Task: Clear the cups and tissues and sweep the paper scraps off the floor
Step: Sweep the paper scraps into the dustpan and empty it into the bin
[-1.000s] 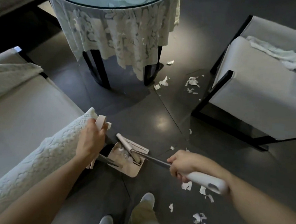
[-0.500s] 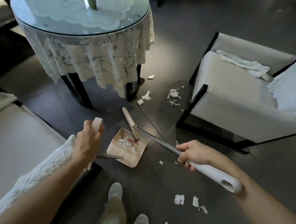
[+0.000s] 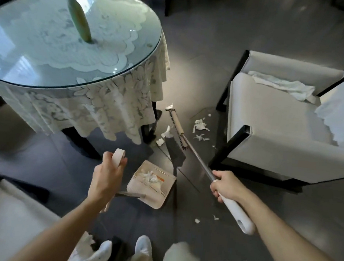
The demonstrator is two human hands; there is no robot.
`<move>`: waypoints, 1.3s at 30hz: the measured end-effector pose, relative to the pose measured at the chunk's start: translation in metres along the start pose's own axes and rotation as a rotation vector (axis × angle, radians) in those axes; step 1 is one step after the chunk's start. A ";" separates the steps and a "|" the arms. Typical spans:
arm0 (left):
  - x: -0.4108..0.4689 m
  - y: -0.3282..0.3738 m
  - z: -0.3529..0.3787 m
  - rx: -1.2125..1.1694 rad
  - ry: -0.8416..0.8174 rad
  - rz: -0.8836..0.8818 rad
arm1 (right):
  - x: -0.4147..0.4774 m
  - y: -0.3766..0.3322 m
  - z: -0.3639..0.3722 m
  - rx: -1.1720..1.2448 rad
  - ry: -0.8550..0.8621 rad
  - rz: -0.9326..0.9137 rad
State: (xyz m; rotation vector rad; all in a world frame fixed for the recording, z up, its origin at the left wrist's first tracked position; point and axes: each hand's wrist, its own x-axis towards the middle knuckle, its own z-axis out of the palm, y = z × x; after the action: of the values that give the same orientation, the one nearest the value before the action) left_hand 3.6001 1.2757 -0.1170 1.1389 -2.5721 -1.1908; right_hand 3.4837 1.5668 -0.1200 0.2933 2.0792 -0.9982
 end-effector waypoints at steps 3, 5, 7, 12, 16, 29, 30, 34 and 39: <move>0.038 0.010 0.004 0.009 -0.022 -0.020 | 0.035 -0.030 -0.006 -0.013 0.030 0.010; 0.067 0.019 0.010 0.020 -0.032 -0.025 | 0.064 -0.056 -0.012 -0.063 0.036 0.011; 0.095 0.029 0.017 0.045 -0.027 -0.026 | 0.095 -0.083 -0.019 -0.107 0.034 0.000; 0.160 0.051 0.030 0.087 -0.005 -0.061 | 0.163 -0.134 -0.028 -0.306 -0.001 -0.020; 0.200 0.066 0.043 0.096 0.016 -0.069 | 0.200 -0.157 -0.021 -0.498 -0.029 -0.031; 0.230 0.087 0.039 0.145 -0.084 0.013 | 0.131 -0.177 -0.020 0.018 -0.368 0.472; 0.229 0.087 0.037 0.140 -0.096 0.017 | 0.124 -0.176 -0.031 0.114 -0.382 0.512; 0.223 0.089 0.030 0.139 -0.134 0.046 | 0.091 -0.164 -0.058 0.242 -0.329 0.418; 0.214 0.096 0.030 0.152 -0.224 0.107 | 0.072 -0.156 -0.072 0.365 -0.211 0.360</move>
State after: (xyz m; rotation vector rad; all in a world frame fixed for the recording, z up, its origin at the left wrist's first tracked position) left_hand 3.3783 1.1938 -0.1182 0.9257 -2.8934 -1.1788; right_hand 3.3169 1.5079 -0.0601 0.6903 1.5763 -1.1242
